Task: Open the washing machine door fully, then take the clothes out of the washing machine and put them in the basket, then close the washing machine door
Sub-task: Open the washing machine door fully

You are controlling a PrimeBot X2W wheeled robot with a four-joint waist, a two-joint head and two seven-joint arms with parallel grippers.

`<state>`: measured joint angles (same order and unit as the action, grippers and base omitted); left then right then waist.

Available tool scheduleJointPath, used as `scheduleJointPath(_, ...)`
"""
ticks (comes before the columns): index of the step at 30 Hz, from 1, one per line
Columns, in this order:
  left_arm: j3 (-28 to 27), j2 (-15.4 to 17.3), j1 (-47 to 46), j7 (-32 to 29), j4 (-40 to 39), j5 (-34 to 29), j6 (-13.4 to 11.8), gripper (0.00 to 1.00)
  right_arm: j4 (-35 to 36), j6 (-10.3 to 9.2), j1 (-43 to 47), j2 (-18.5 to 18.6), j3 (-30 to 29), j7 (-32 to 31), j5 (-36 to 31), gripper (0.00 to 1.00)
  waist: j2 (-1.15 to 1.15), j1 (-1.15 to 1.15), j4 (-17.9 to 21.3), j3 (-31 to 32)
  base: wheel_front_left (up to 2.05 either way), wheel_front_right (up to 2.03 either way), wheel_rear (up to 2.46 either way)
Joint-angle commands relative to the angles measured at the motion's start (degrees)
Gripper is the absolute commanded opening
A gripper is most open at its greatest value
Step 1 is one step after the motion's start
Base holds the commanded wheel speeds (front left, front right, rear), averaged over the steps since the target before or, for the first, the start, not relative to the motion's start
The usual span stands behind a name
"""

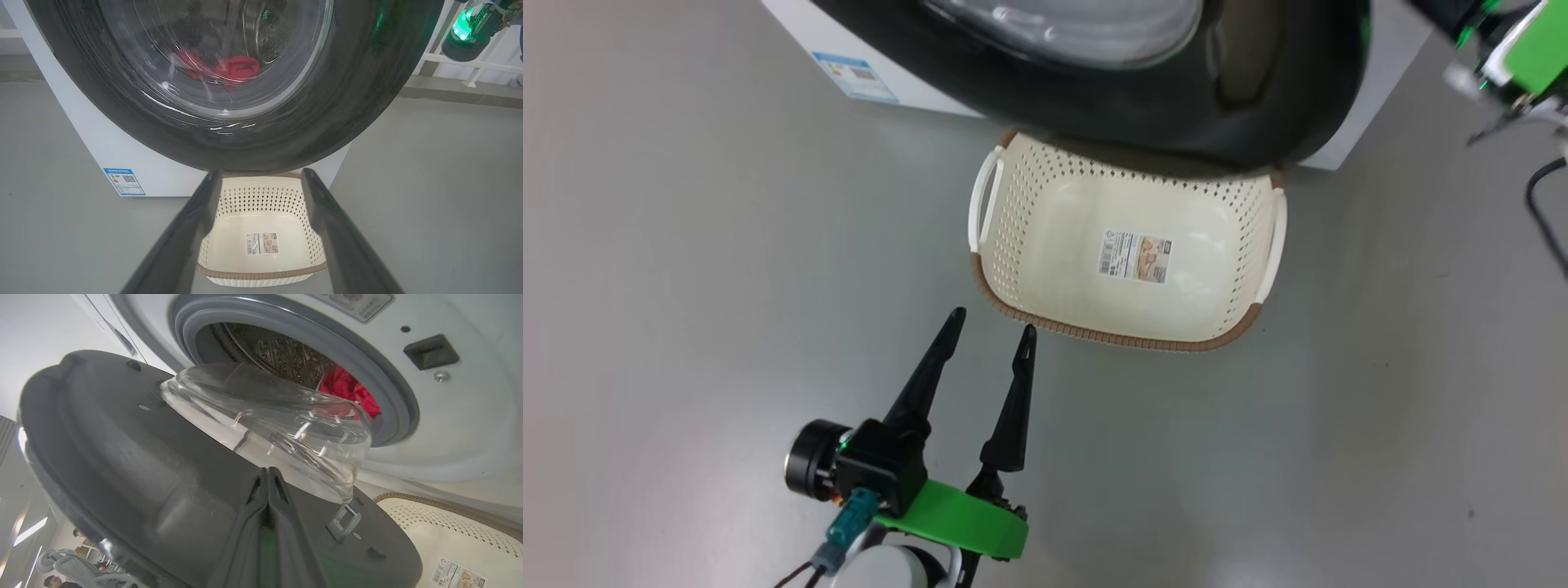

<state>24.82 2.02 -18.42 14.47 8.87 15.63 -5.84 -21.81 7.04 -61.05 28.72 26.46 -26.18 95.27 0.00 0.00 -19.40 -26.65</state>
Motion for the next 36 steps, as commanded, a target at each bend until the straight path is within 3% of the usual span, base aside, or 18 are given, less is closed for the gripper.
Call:
scheduleJointPath(1,-2.30,0.86,1.41,0.52,-1.00,-0.53,0.15,1.00,2.52,0.45,3.26,-1.80,0.48,-1.32,-0.56,0.00,0.00,0.00,0.80,1.64,0.00,0.00,0.00)
scheduleJointPath(19,-3.25,0.86,2.52,0.52,-1.28,-1.06,0.54,1.00,8.40,0.45,10.88,-4.31,-0.16,-7.38,-1.66,0.00,0.00,0.00,1.76,3.65,0.00,0.00,0.00)
scheduleJointPath(27,-3.72,0.86,2.75,0.52,-1.19,-1.05,0.81,1.00,8.68,0.45,12.24,-5.17,-1.36,-6.28,-3.86,0.00,0.00,0.00,1.76,4.43,0.00,0.00,0.00)
scheduleJointPath(29,-3.78,0.86,2.71,0.52,-1.23,-1.00,0.94,1.00,8.54,0.45,12.45,-5.10,-1.85,-5.38,-4.50,0.10,0.00,0.00,1.77,4.50,0.00,0.00,0.00)
scheduleJointPath(31,-3.85,0.86,2.68,0.52,-1.27,-0.97,1.09,1.00,8.36,0.45,12.70,-4.94,-2.26,-4.39,-5.17,0.29,0.00,0.00,1.85,4.59,0.00,0.00,0.00)
scheduleJointPath(32,-3.91,0.86,2.68,0.52,-1.29,-0.97,1.16,1.00,8.19,0.45,12.81,-4.87,-2.48,-3.65,-5.60,0.43,0.00,0.00,1.94,4.62,0.00,0.00,0.00)
scheduleJointPath(34,-4.10,0.86,2.69,0.52,-1.38,-0.86,1.36,1.00,7.67,0.45,13.06,-4.87,-2.77,-2.32,-6.21,0.99,0.00,0.00,2.22,4.76,0.00,0.00,0.00)
scheduleJointPath(36,-4.45,0.86,2.78,0.52,-1.40,-0.71,1.60,1.00,6.99,0.45,13.27,-4.97,-2.90,-1.15,-6.60,1.00,0.00,0.00,2.67,5.01,0.00,0.00,0.00)
